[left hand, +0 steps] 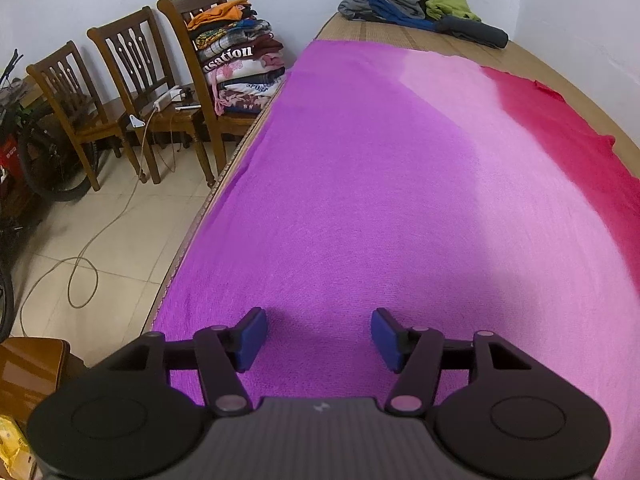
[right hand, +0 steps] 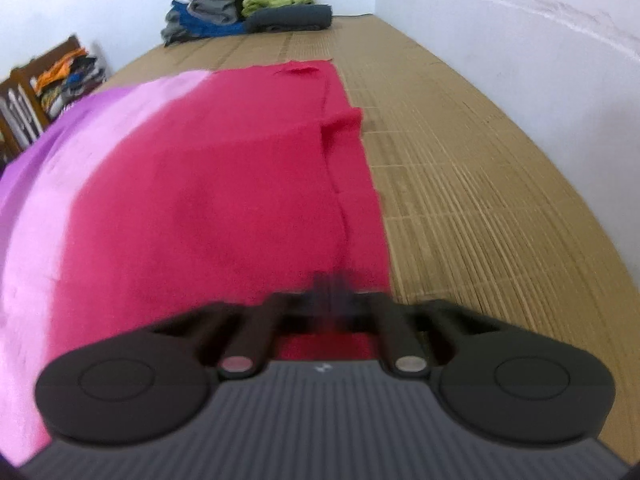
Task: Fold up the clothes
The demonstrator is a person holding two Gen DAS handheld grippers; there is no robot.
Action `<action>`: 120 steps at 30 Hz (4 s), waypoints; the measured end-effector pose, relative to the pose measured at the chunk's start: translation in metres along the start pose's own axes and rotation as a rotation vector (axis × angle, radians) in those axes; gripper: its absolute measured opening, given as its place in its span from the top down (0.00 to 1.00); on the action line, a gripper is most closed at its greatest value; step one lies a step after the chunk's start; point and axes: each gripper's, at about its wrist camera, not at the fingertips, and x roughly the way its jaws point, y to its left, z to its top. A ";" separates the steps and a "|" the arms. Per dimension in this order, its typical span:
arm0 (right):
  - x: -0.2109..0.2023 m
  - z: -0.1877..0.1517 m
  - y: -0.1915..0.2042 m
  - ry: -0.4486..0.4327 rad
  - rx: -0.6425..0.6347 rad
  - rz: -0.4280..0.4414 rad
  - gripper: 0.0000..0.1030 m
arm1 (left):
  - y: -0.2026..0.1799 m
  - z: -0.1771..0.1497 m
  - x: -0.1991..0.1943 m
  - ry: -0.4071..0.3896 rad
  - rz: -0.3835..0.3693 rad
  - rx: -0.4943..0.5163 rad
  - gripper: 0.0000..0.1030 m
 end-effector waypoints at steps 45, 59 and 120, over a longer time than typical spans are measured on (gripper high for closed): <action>-0.193 -0.172 0.112 -0.016 -0.044 0.235 0.67 | -0.004 -0.043 -0.038 0.009 0.079 0.091 0.39; -0.276 -0.216 0.057 0.018 0.050 0.269 0.48 | 0.033 -0.107 -0.104 0.094 0.043 0.066 0.41; -0.236 -0.159 0.420 0.024 0.417 -0.114 0.48 | 0.185 0.069 -0.011 -0.045 -0.520 0.635 0.38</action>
